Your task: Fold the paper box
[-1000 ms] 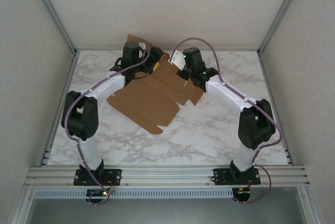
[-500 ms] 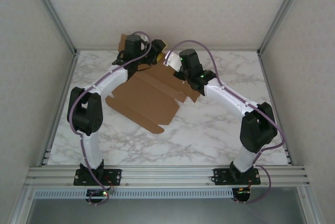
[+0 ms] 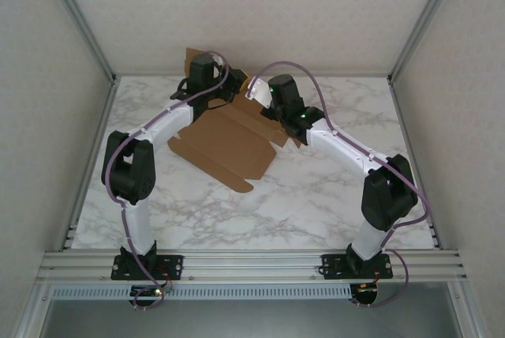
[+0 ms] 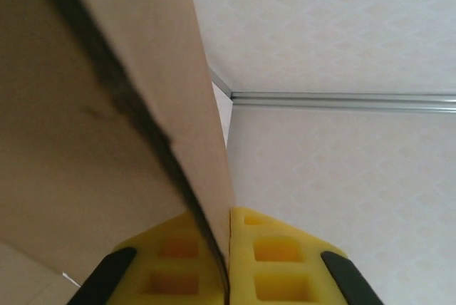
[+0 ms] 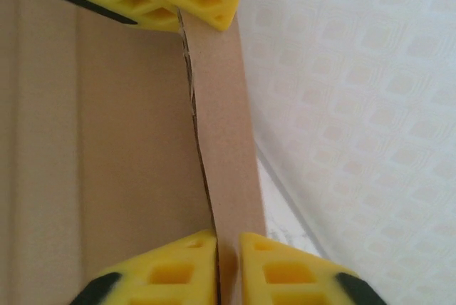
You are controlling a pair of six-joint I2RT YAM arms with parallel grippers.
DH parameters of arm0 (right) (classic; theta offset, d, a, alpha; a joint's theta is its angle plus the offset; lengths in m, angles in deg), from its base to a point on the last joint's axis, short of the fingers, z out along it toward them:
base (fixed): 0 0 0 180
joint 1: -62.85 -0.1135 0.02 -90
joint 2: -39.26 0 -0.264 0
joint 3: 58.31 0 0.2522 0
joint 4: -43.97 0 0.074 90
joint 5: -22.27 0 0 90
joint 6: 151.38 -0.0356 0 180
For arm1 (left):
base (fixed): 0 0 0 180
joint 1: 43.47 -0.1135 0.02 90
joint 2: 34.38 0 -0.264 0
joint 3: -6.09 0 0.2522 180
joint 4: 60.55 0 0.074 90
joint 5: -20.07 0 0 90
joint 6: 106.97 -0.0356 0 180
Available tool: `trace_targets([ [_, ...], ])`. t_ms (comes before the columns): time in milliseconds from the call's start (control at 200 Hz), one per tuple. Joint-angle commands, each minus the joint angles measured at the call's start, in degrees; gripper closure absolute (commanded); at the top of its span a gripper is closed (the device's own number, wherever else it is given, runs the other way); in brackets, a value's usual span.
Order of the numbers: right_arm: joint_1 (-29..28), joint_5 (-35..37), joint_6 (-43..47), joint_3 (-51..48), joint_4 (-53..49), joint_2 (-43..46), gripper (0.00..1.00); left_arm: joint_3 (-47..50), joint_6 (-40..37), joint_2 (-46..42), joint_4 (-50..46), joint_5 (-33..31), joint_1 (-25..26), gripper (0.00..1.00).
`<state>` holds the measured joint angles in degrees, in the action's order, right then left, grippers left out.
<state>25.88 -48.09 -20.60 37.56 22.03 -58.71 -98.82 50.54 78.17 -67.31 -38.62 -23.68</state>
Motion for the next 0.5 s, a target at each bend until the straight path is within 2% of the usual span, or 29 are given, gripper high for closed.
trace_targets([
  [0, -0.5, -2.0, -2.6, 0.5, -1.3, 2.6, 0.58, 3.1, 1.1, -1.1, 4.6, 0.1, 0.3, 1.00],
  [150, -0.5, -11.2, -9.3, -0.8, -6.7, 7.6, 0.37, 8.8, 3.1, -3.2, 11.3, 0.0, 0.1, 1.00],
  [185, -0.5, -13.5, -11.3, -1.3, -7.0, 9.0, 0.35, 10.2, 3.5, -3.5, 12.4, -0.1, 0.0, 1.00],
  [371, -0.4, -18.6, -29.0, -4.0, -8.4, 15.6, 0.37, 20.2, 8.1, -6.5, 22.7, -2.4, 0.0, 1.00],
  [496, -0.2, -18.2, -41.9, -11.4, -4.8, 21.5, 0.50, 27.6, 10.5, -9.7, 29.0, -5.0, 0.0, 1.00],
])
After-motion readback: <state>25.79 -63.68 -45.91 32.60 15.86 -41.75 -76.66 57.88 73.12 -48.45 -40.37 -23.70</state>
